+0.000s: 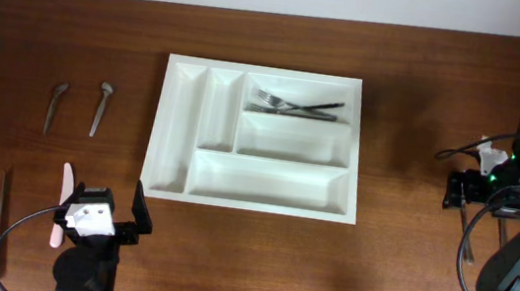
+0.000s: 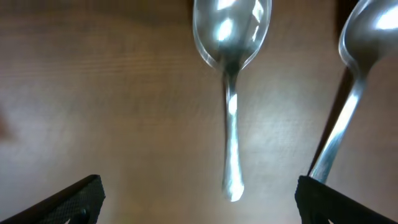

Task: Pack container
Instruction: 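Move the right gripper back over the silver spoons on the right, then lower the right gripper and grasp the left silver spoon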

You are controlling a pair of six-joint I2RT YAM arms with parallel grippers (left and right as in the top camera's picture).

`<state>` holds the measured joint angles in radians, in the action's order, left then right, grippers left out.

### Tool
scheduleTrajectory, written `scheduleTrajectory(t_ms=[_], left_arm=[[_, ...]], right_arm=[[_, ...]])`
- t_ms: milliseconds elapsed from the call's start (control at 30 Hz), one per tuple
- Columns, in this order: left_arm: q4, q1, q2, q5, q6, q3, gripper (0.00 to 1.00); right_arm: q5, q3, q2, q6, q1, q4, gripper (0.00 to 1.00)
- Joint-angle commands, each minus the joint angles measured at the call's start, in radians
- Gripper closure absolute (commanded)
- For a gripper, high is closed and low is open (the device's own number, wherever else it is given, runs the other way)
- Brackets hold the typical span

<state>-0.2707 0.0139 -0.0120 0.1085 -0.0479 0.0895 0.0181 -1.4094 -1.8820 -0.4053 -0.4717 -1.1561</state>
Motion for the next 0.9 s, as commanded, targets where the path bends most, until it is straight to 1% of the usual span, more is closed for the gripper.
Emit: scheduleTrajectory(t_ms=[0, 133, 467, 667, 867], left_arm=[[0.002, -0.003, 0.007, -0.007, 0.012, -0.005, 0.01], [0.002, -0.003, 0.007, -0.007, 0.012, -0.005, 0.01], [0.002, -0.003, 0.007, -0.007, 0.012, -0.005, 0.01], [0.002, -0.003, 0.007, -0.007, 0.012, -0.005, 0.01], [0.002, -0.003, 0.007, -0.007, 0.012, -0.005, 0.01]], right_arm=[[0.001, 0.024, 0.008, -0.037, -0.007, 0.052, 0.01], [0.066, 0.029, -0.023, -0.044, -0.008, 0.071, 0.01], [0.058, 0.051, -0.056, -0.078, -0.027, 0.077, 0.01], [0.034, 0.124, -0.056, -0.077, -0.081, 0.129, 0.01], [0.027, 0.185, -0.056, -0.084, -0.084, 0.194, 0.01]])
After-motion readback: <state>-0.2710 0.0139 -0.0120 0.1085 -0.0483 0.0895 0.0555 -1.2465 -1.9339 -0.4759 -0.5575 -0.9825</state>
